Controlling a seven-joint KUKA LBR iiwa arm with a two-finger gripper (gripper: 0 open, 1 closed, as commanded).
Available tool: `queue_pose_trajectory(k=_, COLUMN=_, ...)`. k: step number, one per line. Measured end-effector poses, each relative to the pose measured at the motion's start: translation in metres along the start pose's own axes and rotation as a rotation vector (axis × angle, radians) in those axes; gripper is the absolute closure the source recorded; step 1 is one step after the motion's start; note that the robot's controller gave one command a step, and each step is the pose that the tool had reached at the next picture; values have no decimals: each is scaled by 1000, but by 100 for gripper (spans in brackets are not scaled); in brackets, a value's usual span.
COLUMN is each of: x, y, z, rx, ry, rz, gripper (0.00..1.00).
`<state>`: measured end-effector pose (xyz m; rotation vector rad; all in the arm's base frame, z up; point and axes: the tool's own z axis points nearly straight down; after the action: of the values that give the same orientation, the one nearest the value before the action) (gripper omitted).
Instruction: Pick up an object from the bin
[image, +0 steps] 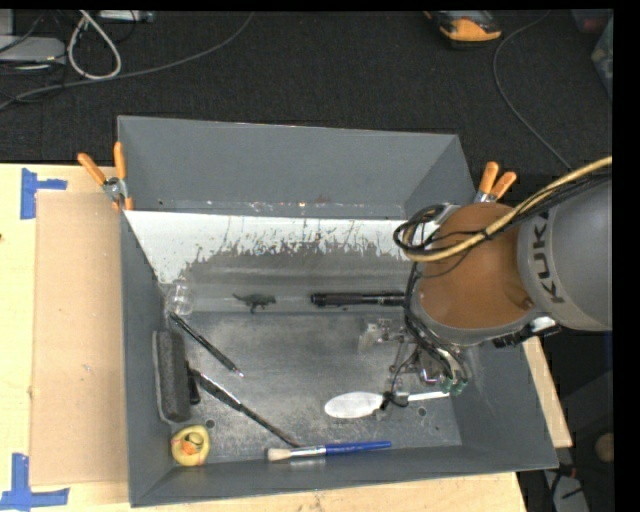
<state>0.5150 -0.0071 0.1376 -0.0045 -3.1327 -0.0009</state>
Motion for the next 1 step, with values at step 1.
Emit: queue_pose_trajectory(k=1, x=-2, y=0, z=-3, rx=0, ry=-7, rz=0, gripper=0)
